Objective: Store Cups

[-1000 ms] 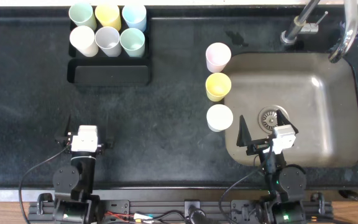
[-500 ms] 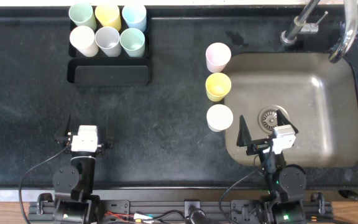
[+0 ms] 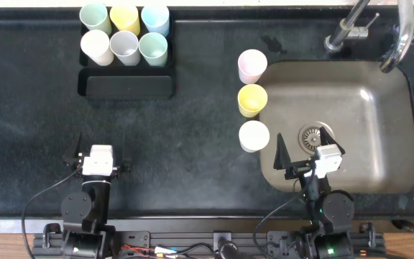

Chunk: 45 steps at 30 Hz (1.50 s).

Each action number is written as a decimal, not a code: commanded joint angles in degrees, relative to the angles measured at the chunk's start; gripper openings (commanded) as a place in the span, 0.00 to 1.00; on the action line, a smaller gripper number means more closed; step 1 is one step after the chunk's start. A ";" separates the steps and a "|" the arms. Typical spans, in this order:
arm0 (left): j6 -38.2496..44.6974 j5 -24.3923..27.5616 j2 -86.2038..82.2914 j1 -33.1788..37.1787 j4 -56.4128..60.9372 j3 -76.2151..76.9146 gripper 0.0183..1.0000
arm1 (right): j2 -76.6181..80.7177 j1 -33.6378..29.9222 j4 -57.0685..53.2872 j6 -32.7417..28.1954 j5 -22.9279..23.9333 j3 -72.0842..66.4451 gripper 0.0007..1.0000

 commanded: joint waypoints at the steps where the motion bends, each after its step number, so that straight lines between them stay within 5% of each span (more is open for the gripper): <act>1: -0.92 1.40 0.11 0.39 0.66 -0.02 1.00 | -0.59 -0.07 0.28 0.24 0.02 -0.76 1.00; 13: -18.18 4.04 13.75 0.33 4.94 17.59 1.00 | -0.59 -0.07 0.28 0.24 0.02 -0.76 1.00; 21: -20.41 9.25 39.43 -2.38 1.49 41.03 1.00 | -0.59 -0.07 0.28 0.24 0.02 -0.76 1.00; 31: -20.41 6.10 75.34 -16.17 -17.68 78.97 1.00 | -0.59 -0.07 0.28 0.24 0.02 -0.76 1.00; 45: -38.07 6.84 110.16 -26.47 -42.91 116.74 1.00 | -0.59 -0.07 0.28 0.24 0.02 -0.76 1.00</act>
